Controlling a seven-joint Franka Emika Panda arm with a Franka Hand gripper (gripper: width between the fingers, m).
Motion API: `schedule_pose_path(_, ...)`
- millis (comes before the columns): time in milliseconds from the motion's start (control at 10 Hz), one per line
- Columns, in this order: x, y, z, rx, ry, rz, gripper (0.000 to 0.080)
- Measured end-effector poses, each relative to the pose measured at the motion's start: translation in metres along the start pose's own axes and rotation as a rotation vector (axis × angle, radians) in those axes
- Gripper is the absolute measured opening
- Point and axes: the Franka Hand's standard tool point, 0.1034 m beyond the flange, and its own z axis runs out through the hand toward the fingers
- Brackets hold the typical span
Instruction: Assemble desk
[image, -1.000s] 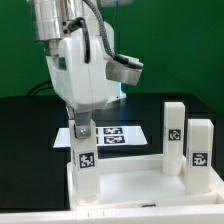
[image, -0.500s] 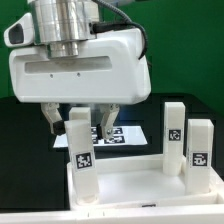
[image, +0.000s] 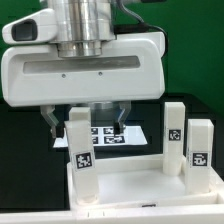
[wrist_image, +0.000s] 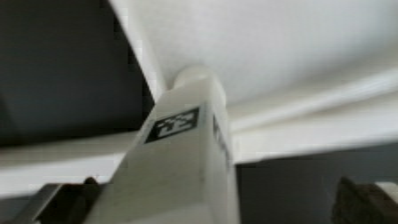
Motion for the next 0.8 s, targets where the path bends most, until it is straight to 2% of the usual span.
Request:
schedule_pose_path(200, 0.0000, -0.0001, 0.0001, 0.000, 0.000, 0.016, 0.0375)
schedule_pose_path(300, 0.0002, 0.0013, -0.0002, -0.001, 0.001, 0.094, 0.0285)
schedule_pose_path(500, 0.0004, 0.0015, 0.0002, -0.001, 0.002, 0.284, 0.0285)
schedule_pose_path(700, 0.0019, 0.0013, 0.0013, -0.004, 0.005, 0.607, 0.0285)
schedule_pose_path(800, 0.0023, 0.0010, 0.0019, 0.006, 0.004, 0.833, 0.0285)
